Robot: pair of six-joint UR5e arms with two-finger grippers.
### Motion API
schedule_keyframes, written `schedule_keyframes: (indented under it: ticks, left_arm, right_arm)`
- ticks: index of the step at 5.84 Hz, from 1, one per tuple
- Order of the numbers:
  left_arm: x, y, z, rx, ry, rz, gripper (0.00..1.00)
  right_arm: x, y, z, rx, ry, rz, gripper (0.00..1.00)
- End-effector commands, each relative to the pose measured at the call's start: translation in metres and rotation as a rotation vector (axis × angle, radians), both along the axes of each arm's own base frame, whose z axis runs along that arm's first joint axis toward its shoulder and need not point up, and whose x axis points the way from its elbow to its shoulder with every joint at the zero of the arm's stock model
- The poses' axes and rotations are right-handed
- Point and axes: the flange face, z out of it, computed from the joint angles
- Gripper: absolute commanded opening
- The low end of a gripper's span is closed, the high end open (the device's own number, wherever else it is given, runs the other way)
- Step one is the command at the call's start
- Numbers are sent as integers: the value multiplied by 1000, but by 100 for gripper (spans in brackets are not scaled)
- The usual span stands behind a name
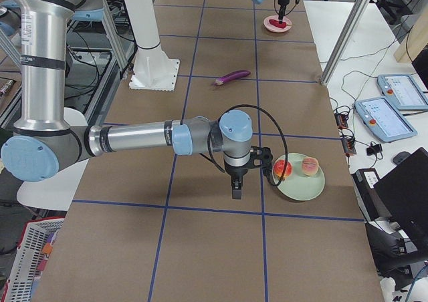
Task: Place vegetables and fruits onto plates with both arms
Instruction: 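Move the left gripper back and grasp the purple eggplant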
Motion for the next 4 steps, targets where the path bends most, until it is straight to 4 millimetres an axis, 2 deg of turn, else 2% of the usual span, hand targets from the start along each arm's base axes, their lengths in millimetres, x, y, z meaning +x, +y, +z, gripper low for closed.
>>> schedule_keyframes:
  ticks: [1,2,3,4]
  left_arm:
    - [137,70,-120,-252,120,-160,100]
    - [222,132,-170,-361,135,-226,100]
    - [268,174,-187,-380,132,-273,100]
    - [297,206,-183,-436,121,-280,100]
  right_arm:
    - [0,-1,0,0,0,0,99]
    - [0,-1,-1,2,0,0,99]
    - [0,-4,-3,5,1,0,99]
    - [0,-3,-2,3,1,0,99]
